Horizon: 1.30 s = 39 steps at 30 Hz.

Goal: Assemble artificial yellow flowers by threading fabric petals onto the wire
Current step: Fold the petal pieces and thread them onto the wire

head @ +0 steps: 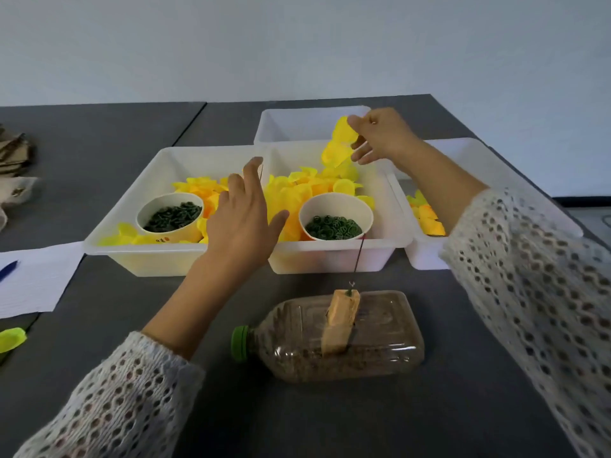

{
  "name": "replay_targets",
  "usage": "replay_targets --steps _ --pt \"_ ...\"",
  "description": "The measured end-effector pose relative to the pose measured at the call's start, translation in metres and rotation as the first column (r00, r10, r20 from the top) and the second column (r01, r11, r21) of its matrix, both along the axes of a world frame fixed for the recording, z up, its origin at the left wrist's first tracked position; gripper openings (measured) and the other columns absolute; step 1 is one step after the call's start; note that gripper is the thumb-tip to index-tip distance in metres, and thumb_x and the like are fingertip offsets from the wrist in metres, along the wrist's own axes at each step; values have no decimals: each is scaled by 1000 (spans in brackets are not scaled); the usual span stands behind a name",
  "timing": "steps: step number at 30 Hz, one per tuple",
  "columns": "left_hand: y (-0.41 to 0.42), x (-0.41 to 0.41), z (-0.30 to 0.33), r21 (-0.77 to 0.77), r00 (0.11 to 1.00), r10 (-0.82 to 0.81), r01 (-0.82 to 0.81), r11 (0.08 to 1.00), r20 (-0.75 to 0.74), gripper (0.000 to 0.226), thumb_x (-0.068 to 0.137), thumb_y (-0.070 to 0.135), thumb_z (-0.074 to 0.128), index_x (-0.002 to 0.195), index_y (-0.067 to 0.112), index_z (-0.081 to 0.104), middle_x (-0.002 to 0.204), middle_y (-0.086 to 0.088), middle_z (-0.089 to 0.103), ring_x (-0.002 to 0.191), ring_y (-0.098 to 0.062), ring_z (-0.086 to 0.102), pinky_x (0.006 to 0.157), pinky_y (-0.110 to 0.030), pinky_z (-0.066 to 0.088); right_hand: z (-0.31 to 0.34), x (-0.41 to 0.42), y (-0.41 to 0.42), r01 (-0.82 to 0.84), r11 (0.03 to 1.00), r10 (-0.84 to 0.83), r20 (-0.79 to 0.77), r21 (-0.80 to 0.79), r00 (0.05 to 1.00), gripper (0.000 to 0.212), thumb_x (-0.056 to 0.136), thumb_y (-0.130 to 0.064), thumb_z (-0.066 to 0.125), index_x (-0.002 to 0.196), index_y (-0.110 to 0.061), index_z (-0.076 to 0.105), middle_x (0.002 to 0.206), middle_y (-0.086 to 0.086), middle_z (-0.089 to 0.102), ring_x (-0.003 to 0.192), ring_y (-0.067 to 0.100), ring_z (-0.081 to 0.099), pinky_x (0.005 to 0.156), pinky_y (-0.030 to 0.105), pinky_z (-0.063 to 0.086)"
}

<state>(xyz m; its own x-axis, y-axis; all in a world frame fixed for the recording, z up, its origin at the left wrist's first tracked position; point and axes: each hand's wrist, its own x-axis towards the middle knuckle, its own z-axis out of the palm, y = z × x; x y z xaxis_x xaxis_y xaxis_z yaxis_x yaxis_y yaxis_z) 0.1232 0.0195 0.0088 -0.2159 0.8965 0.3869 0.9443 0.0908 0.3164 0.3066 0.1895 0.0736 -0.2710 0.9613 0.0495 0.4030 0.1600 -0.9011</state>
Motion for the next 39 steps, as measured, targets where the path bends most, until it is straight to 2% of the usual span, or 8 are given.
replay_targets --steps 3,6,12,18,22,28,35,39 --pt "5 -8 -2 -87 1000 -11 9 996 -21 64 94 37 61 149 23 31 142 -14 36 127 -40 38 96 -52 40 -1 6 19 -47 996 56 134 -73 989 44 100 -32 50 125 3 45 105 21 55 72 26 65 75 37 57" --pt "12 -14 -9 -243 998 -29 16 970 -50 48 99 41 51 145 29 43 155 0 33 144 -28 25 112 -65 15 -4 29 28 -36 998 15 331 58 943 34 99 -29 51 119 -2 53 102 16 59 76 24 65 70 33 54" --pt "15 -13 -17 -344 995 -97 81 935 -27 59 102 43 41 155 34 16 161 8 23 153 -19 3 106 -72 -13 -32 98 22 -52 995 -14 623 88 782 17 90 -7 53 93 0 68 85 16 71 77 30 68 69 33 52" --pt "3 6 11 -107 992 -6 19 994 123 70 98 38 52 156 28 14 161 -2 21 150 -26 13 111 -71 6 -69 114 6 -196 979 32 912 53 409 39 88 -15 59 127 -13 53 121 11 59 105 27 56 73 30 39" --pt "-17 23 36 139 978 -74 47 989 194 69 94 34 58 153 22 25 152 -7 37 141 -30 29 110 -64 25 -79 107 2 -264 964 4 990 34 142 40 86 -25 56 125 -22 49 122 5 60 112 27 57 80 35 37" --pt "-45 48 58 209 926 -256 202 957 278 68 92 43 55 152 32 24 148 10 41 137 -11 31 98 -30 31 -83 96 2 -283 958 -58 998 45 -36 40 88 -26 52 128 -27 50 125 1 58 120 25 51 100 43 34" --pt "-59 60 59 183 892 -301 251 950 338 65 87 55 49 147 38 32 141 21 43 133 2 33 98 -26 32 -84 101 6 -203 977 -63 998 58 -20 45 80 -28 66 122 -20 52 125 7 54 118 28 49 103 44 32" --pt "-65 68 50 156 858 -320 280 947 401 68 83 57 48 147 40 31 141 22 45 129 0 41 89 -12 37 -81 110 11 -210 971 -89 986 119 144 27 82 -22 62 107 -19 53 100 2 57 107 26 55 105 48 27"
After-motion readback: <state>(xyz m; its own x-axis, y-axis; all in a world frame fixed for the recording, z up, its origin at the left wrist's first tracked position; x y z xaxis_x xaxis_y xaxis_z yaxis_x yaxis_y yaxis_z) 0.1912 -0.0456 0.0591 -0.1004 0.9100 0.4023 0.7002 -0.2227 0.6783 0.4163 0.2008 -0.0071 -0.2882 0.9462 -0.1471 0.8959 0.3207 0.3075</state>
